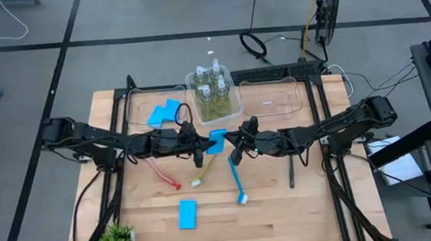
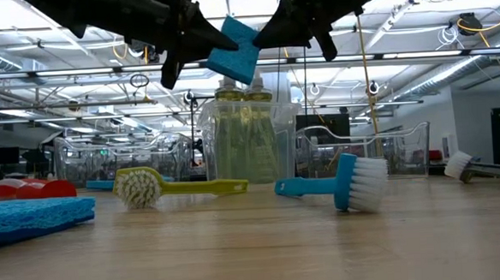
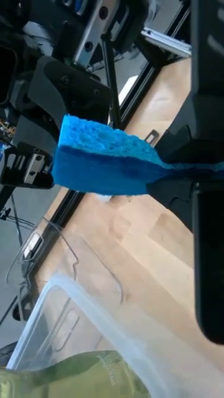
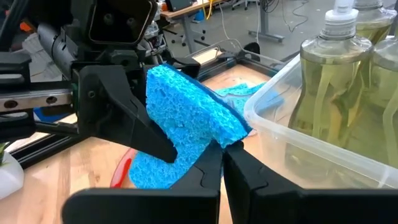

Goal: Pick & Place Kitchen Sink Supplies
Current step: Put the blue sponge into the left transparent bin

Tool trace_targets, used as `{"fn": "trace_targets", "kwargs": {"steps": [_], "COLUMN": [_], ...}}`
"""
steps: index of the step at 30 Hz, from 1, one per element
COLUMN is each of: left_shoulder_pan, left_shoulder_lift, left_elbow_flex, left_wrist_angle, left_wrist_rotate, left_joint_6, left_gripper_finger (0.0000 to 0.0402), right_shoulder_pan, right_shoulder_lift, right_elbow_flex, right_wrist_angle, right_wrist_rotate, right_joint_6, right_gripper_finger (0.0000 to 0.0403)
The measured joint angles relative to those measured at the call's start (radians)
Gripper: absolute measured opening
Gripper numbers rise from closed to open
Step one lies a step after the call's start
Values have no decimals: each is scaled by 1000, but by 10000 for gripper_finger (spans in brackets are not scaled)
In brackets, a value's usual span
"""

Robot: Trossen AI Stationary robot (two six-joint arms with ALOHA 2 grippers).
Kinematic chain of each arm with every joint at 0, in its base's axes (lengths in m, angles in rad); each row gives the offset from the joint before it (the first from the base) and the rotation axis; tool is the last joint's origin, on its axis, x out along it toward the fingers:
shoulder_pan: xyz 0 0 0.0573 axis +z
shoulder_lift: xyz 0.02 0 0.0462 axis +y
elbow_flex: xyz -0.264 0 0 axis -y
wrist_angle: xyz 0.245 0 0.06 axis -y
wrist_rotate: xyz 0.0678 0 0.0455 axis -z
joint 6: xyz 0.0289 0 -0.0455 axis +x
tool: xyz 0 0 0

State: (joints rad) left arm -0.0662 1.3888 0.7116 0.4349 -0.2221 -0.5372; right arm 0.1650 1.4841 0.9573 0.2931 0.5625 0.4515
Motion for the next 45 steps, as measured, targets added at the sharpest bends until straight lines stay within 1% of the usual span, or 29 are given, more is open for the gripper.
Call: {"fn": "trace_targets", "kwargs": {"steps": [4,7,12,14,18,23,30,33,37,39,43,45], "left_shoulder_pan": [-1,-2,0,1,4,22,54,80,128,158,236,285], "left_shoulder_lift": [0,0,-10,-14,-48,-133,-308,-377,-453,-481,-516,-519], "left_elbow_flex": [-1,-1,-1,0,1,0,-1,1,0,0,0,0], "left_wrist_angle": [-6,-19,-69,-72,-129,-288,-554,-662,-779,-811,-886,-915], "left_wrist_rotate": [8,8,-13,-27,-76,-132,-249,-278,-287,-286,-278,-259], "left_joint_6": [-5,-24,-47,-49,-51,-60,-96,-133,-179,-194,-212,-221], "left_gripper_finger": [9,9,9,8,8,8,8,8,8,8,8,8], "right_shoulder_pan": [-1,-1,0,1,1,1,1,1,1,0,0,0], "right_shoulder_lift": [0,-3,-32,-50,-90,-151,-219,-240,-271,-288,-331,-359], "right_elbow_flex": [0,0,0,0,1,1,0,0,0,0,0,0], "right_wrist_angle": [-6,-9,-65,-105,-180,-316,-482,-526,-575,-589,-598,-601], "right_wrist_rotate": [-52,-81,-140,-147,-161,-161,-148,-152,-180,-209,-281,-280], "right_joint_6": [-12,-23,-26,-19,-18,-20,-24,-30,-60,-76,-124,-135], "right_gripper_finger": [2,15,57,79,118,145,152,152,149,149,150,149]}}
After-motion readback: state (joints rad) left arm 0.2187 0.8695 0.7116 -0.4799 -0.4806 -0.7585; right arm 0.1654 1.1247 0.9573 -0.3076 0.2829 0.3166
